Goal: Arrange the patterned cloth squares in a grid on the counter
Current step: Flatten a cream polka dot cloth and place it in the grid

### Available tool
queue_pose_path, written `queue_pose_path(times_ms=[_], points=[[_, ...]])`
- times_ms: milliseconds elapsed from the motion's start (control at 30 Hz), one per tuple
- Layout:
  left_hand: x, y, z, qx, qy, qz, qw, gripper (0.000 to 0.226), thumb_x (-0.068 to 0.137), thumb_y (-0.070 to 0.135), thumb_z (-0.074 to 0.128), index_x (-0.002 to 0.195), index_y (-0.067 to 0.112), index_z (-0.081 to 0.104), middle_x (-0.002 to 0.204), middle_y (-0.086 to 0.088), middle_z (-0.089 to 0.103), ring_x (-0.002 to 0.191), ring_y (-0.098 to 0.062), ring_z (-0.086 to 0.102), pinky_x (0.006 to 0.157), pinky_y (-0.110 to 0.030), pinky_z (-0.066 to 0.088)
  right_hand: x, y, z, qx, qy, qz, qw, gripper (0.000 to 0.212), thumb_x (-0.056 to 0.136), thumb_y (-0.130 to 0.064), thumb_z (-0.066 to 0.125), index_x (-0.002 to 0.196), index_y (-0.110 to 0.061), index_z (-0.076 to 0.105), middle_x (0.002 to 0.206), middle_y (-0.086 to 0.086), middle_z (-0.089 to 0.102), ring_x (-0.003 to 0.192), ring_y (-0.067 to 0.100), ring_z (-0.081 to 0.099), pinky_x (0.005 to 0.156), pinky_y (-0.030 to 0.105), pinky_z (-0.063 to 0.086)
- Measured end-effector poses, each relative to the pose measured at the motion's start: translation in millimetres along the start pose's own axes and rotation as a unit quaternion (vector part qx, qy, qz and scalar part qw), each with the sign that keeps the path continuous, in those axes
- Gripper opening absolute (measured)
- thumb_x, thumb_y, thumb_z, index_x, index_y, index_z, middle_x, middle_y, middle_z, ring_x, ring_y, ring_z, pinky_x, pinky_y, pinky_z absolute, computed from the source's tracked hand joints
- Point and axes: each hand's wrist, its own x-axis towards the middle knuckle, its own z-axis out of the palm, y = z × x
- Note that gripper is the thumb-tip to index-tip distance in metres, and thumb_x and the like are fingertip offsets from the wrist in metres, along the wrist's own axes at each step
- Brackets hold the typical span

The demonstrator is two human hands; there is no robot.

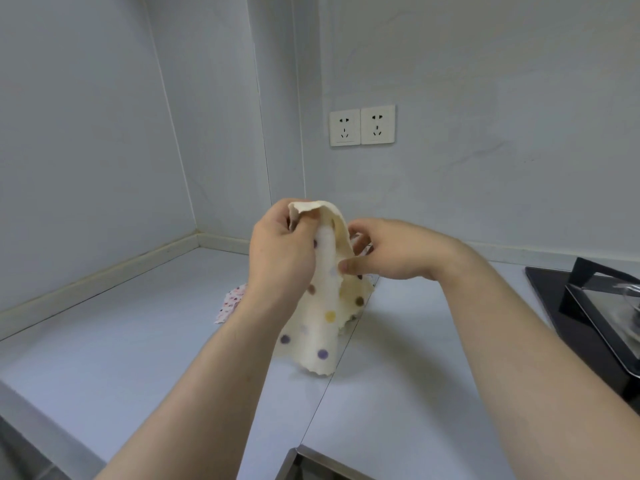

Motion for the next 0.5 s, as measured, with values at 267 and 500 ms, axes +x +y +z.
queue_pose_path(times_ms=[267, 500], points=[[-1.0, 3.8, -0.9, -0.030, -0.011, 0.020, 0.999, 0.030, 0.095, 0.007, 0.055, 0.092, 0.031, 0.073, 0.068, 0.011, 0.061, 0.064, -0.009, 0.055, 0.062, -0.027, 0.050, 0.8, -1.9, 3.0, 0.016, 0.016, -0.016, 1.000, 0.026, 0.093, -0.055, 0.062, 0.109, -0.035, 0.067, 0.095, -0.011, 0.071, 0.087, 0.011, 0.066, 0.074, 0.031, 0.051], [-3.5, 9.9, -1.8, -0.051, -0.013, 0.017, 0.998, 0.041, 0.090, -0.006, 0.048, 0.088, 0.023, 0.076, 0.063, 0.008, 0.058, 0.063, -0.013, 0.048, 0.060, -0.028, 0.042, 4.6, 0.0, 0.1, 0.025, 0.094, 0.019, 0.995, 0.025, 0.091, -0.014, 0.049, 0.080, -0.022, 0.069, 0.078, 0.000, 0.069, 0.066, 0.015, 0.056, 0.056, 0.025, 0.042]])
